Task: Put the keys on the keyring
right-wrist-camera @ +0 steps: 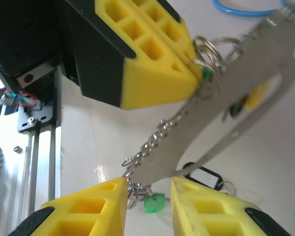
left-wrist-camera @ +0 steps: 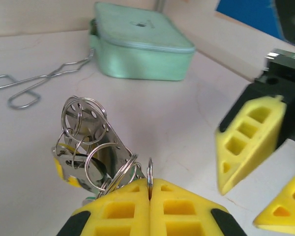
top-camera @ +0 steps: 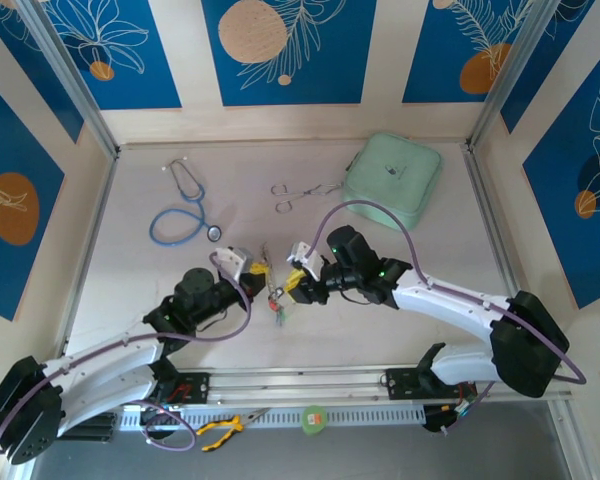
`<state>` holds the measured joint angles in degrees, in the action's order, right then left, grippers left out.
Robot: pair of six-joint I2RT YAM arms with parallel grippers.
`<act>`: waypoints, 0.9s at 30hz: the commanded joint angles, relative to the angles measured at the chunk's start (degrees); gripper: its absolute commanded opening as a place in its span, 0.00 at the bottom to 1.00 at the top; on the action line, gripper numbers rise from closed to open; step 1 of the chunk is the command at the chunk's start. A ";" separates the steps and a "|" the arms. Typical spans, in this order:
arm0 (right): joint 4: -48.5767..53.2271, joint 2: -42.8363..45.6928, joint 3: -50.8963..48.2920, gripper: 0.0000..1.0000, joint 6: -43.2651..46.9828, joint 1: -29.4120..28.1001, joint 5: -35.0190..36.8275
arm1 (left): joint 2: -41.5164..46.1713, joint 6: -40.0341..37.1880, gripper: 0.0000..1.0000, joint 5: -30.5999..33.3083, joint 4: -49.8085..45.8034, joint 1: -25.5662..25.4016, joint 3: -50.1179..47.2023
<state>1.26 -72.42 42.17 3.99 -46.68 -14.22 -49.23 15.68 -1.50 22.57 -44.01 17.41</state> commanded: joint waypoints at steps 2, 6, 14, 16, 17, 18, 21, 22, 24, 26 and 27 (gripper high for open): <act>0.39 4.10 -0.76 0.31 -9.36 -0.19 5.35 | 2.53 6.24 0.00 9.21 -7.70 0.27 5.05; 0.73 2.40 1.92 0.32 -17.91 -0.35 4.23 | 2.50 7.69 0.00 9.99 -8.34 0.30 5.96; 14.67 -7.49 16.55 0.34 -35.07 0.97 0.79 | 1.77 13.07 0.00 13.80 -10.96 0.37 8.08; 15.01 -7.74 17.39 0.33 -36.90 0.73 0.38 | 1.69 17.23 0.00 16.41 -12.82 0.28 8.73; 15.00 -7.56 17.58 0.34 -37.98 0.38 0.45 | 1.56 19.73 0.00 17.83 -14.05 0.35 9.28; 15.00 -7.48 17.80 0.33 -38.87 0.00 0.27 | 1.35 21.86 0.00 18.75 -14.85 0.29 9.84; 14.55 -7.90 18.56 0.33 -40.99 -2.20 -0.93 | -0.09 28.15 0.00 21.29 -18.39 0.29 12.01; 13.94 -8.35 18.72 0.33 -41.84 -3.02 -1.49 | -0.77 29.93 0.00 21.61 -19.52 0.27 12.87; 13.07 -9.23 19.21 0.32 -43.17 -4.02 -1.33 | -1.82 32.90 0.00 21.88 -21.19 0.25 14.26; 11.66 -9.87 19.27 0.30 -45.46 -4.38 -0.40 | -2.62 35.59 0.00 21.87 -22.79 0.26 15.59; 10.61 -10.03 19.10 0.29 -46.39 -4.45 -0.09 | -2.79 36.64 0.00 22.12 -23.45 0.17 16.02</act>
<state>13.13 -81.56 59.72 -37.71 -50.87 -13.74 -51.77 45.65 18.28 1.65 -43.99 30.39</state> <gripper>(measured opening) 0.294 0.064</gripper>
